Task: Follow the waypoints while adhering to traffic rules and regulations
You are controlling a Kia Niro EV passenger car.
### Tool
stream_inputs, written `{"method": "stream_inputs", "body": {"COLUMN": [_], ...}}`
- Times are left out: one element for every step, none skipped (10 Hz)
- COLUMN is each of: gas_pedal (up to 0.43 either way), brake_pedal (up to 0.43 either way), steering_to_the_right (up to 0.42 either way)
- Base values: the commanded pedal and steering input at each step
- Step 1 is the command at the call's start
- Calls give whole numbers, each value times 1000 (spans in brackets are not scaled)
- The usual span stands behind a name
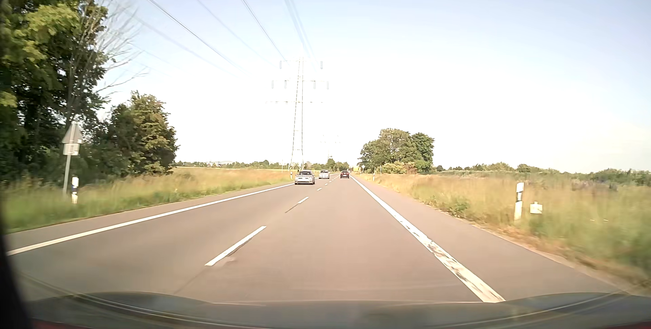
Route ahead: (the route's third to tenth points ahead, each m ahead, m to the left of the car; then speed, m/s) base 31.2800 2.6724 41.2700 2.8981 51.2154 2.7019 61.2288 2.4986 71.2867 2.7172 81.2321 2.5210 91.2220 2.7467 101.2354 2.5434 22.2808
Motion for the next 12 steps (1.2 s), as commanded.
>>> {"method": "stream_inputs", "body": {"gas_pedal": [98,98,98,98,98,98,98,98,98,98,98,87], "brake_pedal": [30,30,30,30,30,30,30,30,30,30,24,30], "steering_to_the_right": [1,1,1,1,1,1,1,1,1,1,1,1]}}
